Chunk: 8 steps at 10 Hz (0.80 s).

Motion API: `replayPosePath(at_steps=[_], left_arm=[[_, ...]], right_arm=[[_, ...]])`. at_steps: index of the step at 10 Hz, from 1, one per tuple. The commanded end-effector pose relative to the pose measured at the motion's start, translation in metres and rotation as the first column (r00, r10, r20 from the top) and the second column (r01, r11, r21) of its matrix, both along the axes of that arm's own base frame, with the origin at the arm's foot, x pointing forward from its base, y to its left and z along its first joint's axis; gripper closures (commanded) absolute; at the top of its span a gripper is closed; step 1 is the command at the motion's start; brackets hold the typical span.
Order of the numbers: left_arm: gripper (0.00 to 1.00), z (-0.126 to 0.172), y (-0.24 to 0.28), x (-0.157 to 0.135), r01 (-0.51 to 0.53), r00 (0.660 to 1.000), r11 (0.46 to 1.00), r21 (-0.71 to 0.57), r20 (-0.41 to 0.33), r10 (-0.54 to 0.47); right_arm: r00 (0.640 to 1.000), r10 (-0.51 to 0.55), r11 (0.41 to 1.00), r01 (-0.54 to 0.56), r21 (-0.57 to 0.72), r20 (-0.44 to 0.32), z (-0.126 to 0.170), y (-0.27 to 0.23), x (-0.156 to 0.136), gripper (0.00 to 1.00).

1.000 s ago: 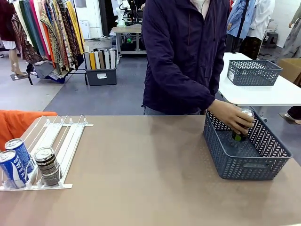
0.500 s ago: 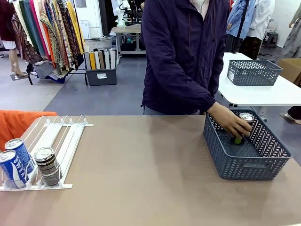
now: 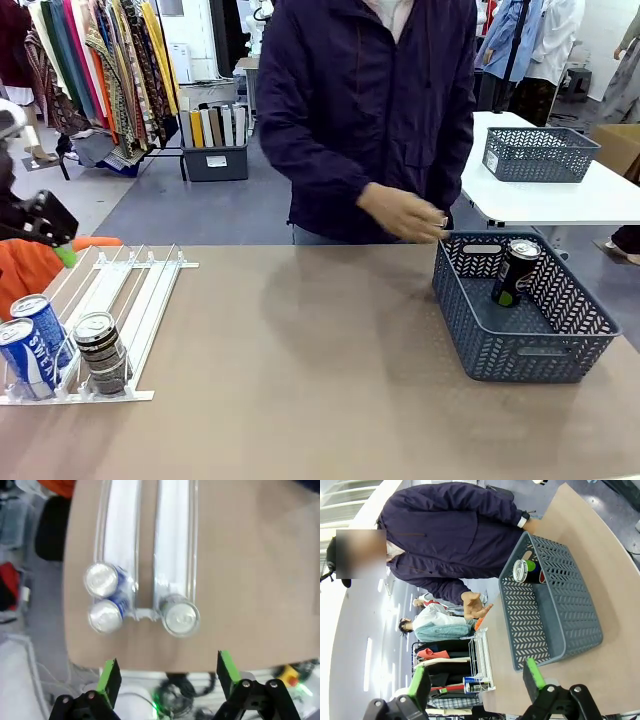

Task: Retrieve and store the cans from the dispenser.
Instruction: Pick up the last remaining can from one row of the Automatic Can Dispenser and place it in the middle of the table.

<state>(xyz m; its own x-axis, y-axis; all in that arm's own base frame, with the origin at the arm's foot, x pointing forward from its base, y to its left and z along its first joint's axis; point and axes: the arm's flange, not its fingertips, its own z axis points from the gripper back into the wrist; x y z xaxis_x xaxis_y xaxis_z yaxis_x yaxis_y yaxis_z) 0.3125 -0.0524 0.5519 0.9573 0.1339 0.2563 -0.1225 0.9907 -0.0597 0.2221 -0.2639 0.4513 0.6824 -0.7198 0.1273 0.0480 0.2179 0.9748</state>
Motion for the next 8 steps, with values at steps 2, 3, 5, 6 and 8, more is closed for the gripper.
replayPosePath(at_steps=[2, 3, 5, 6, 8], left_arm=[[0.0, 0.006, 0.012, -0.002, -0.018, 0.998, 0.995, -0.1, -0.055, 0.012], [0.0, 0.006, 0.012, -0.002, -0.018, 0.998, 0.995, -0.1, -0.055, 0.012], [0.0, -0.018, -0.011, 0.007, -0.02, 0.999, 0.999, -0.04, 0.047, 0.021], [0.0, -0.041, -0.023, 0.016, -0.006, 0.999, 0.998, -0.062, 0.048, 0.009], [0.0, -0.08, -0.035, 0.023, 0.004, 1.0, 0.999, -0.05, -0.009, -0.004]], right_arm=[[1.0, 0.008, 1.0, -0.008, -0.018, 0.021, 0.001, -0.002, 0.0, 0.0], [1.0, 0.008, 1.0, -0.008, -0.018, 0.021, 0.001, -0.002, 0.0, 0.0], [1.0, 0.008, 1.0, -0.008, -0.018, 0.021, 0.001, -0.002, 0.0, 0.0], [1.0, 0.008, 1.0, -0.008, -0.018, 0.021, 0.001, -0.002, 0.0, 0.0], [1.0, 0.008, 1.0, -0.008, -0.018, 0.021, 0.001, -0.002, 0.0, 0.0]])
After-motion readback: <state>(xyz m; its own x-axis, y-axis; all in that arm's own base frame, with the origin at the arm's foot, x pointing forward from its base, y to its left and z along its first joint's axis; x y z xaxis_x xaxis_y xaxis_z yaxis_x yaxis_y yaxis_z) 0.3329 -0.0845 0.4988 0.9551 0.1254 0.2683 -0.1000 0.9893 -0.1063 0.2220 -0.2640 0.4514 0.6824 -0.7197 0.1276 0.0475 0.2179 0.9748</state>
